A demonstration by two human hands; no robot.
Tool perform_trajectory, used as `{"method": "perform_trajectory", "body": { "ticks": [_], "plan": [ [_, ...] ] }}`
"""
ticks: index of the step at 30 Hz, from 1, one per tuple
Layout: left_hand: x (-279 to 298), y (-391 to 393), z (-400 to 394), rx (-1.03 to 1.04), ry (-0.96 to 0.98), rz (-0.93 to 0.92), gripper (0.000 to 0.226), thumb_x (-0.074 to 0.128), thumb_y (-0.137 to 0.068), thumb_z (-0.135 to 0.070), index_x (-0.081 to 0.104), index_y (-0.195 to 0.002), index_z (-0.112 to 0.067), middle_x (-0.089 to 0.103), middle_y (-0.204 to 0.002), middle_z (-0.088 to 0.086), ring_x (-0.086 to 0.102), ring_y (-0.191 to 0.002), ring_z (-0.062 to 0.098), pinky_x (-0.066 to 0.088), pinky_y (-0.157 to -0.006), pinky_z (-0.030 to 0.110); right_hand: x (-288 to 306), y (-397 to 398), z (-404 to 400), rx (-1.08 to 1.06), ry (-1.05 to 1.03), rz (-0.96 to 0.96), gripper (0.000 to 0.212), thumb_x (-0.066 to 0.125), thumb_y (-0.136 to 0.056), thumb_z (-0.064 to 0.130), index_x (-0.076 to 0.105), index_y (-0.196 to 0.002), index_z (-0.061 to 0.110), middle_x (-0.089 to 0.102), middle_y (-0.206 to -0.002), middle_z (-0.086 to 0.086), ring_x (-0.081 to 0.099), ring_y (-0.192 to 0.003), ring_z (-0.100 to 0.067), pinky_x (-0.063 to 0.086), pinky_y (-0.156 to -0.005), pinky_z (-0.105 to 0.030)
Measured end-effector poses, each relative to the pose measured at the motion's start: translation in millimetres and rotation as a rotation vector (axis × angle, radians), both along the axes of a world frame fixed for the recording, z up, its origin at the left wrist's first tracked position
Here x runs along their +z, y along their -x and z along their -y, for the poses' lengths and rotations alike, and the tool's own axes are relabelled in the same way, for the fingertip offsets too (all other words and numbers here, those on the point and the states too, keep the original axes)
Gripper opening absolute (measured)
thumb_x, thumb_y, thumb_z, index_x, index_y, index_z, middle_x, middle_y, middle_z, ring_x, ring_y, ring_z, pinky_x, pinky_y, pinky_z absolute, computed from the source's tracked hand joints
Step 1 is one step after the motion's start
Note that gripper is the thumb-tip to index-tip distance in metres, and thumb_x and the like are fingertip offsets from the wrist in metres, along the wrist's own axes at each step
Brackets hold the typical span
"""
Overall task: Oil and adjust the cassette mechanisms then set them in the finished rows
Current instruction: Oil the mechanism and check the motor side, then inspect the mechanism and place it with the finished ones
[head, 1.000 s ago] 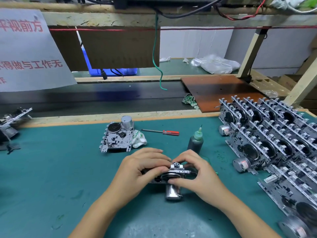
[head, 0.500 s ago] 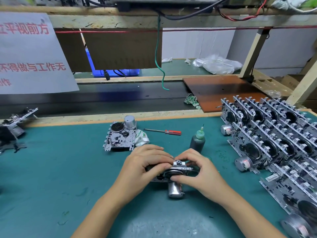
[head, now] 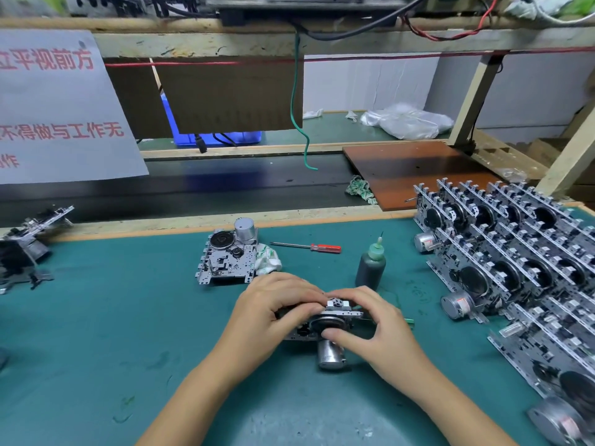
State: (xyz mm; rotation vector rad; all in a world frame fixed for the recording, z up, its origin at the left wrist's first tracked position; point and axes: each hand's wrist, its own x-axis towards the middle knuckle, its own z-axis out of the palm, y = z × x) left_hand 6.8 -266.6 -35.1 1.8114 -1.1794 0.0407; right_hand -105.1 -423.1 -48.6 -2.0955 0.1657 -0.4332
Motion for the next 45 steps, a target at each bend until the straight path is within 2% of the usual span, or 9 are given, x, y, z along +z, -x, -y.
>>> {"method": "perform_trajectory", "body": {
  "ticks": [3, 7, 17, 22, 27, 30, 32, 35, 45],
  "plan": [
    [2, -1, 2, 0.008, 0.004, 0.015, 0.021, 0.054, -0.087, -0.044, 0.063, -0.104, -0.035, 0.066, -0.099, -0.03, 0.059, -0.098, 0.002, 0.047, -0.089, 0.043, -4, 14, 0, -0.217, 0.35, 0.027, 0.048, 0.058, -0.068, 0.065, 0.061, -0.109, 0.04, 0.059, -0.093, 0.024, 0.055, -0.092, 0.001, 0.038, -0.081, -0.014],
    [2, -1, 3, 0.015, 0.012, 0.015, 0.022, 0.054, -0.086, -0.043, 0.065, -0.103, -0.034, 0.066, -0.098, -0.029, 0.059, -0.096, 0.001, 0.047, -0.088, 0.04, -13, 26, -2, -0.333, 0.615, 0.07, 0.042, 0.053, -0.072, 0.06, 0.075, -0.084, 0.027, 0.063, -0.076, 0.008, 0.061, -0.07, -0.017, 0.038, -0.07, -0.02],
    [2, 5, -2, 0.013, 0.011, -0.004, 0.022, 0.056, -0.085, -0.044, 0.069, -0.097, -0.032, 0.068, -0.095, -0.027, 0.06, -0.094, 0.004, 0.045, -0.085, 0.028, -3, 28, -1, -0.301, 0.596, 0.02, 0.029, 0.062, -0.07, 0.053, 0.075, -0.083, 0.032, 0.06, -0.071, 0.013, 0.059, -0.067, -0.012, 0.04, -0.062, -0.018],
    [7, 2, -9, 0.001, -0.04, -0.108, 0.036, 0.058, -0.08, -0.053, 0.059, -0.115, -0.049, 0.065, -0.106, -0.026, 0.058, -0.107, 0.002, 0.04, -0.089, 0.015, 25, 24, 4, -0.16, 0.492, 0.06, 0.043, 0.05, -0.078, 0.06, 0.063, -0.105, 0.03, 0.059, -0.086, 0.02, 0.054, -0.084, -0.001, 0.041, -0.074, -0.021],
    [15, -4, -23, 0.092, -0.044, 0.031, 0.024, 0.06, -0.075, -0.054, 0.072, -0.086, -0.036, 0.064, -0.096, -0.023, 0.059, -0.093, -0.003, 0.041, -0.08, 0.011, 56, 2, 4, -0.006, 1.034, 0.09, 0.041, 0.038, -0.085, 0.054, 0.058, -0.077, 0.019, 0.054, -0.068, 0.006, 0.055, -0.06, -0.017, 0.04, -0.048, -0.027],
    [21, -3, -25, 0.117, -0.111, 0.19, 0.031, 0.055, -0.077, -0.052, 0.074, -0.077, -0.027, 0.062, -0.082, -0.02, 0.055, -0.08, -0.006, 0.037, -0.071, 0.005, 70, -13, 5, 0.192, 1.191, -0.044, 0.042, 0.028, -0.091, 0.051, 0.055, -0.083, 0.02, 0.057, -0.073, 0.003, 0.061, -0.066, -0.02, 0.032, -0.046, -0.027],
    [27, -1, -23, 0.099, -0.15, 0.29, 0.034, 0.052, -0.081, -0.047, 0.073, -0.076, -0.022, 0.06, -0.078, -0.02, 0.052, -0.076, -0.004, 0.034, -0.068, 0.002, 73, -19, 8, 0.312, 1.213, -0.097, 0.038, 0.023, -0.097, 0.051, 0.048, -0.094, 0.022, 0.057, -0.09, 0.001, 0.061, -0.085, -0.023, 0.029, -0.054, -0.032],
    [38, 3, -16, 0.062, -0.156, 0.392, 0.034, 0.049, -0.084, -0.044, 0.072, -0.077, -0.02, 0.059, -0.078, -0.016, 0.05, -0.074, -0.003, 0.036, -0.067, 0.005, 77, -13, 16, 0.352, 1.134, -0.071, 0.028, 0.026, -0.1, 0.048, 0.038, -0.09, 0.025, 0.056, -0.095, 0.001, 0.058, -0.089, -0.025, 0.029, -0.057, -0.033],
    [150, 35, 113, -0.276, -0.021, 0.579, 0.018, 0.069, -0.081, -0.034, 0.077, -0.085, -0.018, 0.067, -0.082, -0.007, 0.056, -0.074, 0.005, 0.042, -0.067, 0.017, 165, 83, 106, 0.014, 0.791, 0.001, 0.033, 0.045, -0.092, 0.039, 0.036, -0.063, 0.026, 0.037, -0.049, 0.007, 0.038, -0.047, -0.01, 0.028, -0.048, -0.02]
  ]
}}
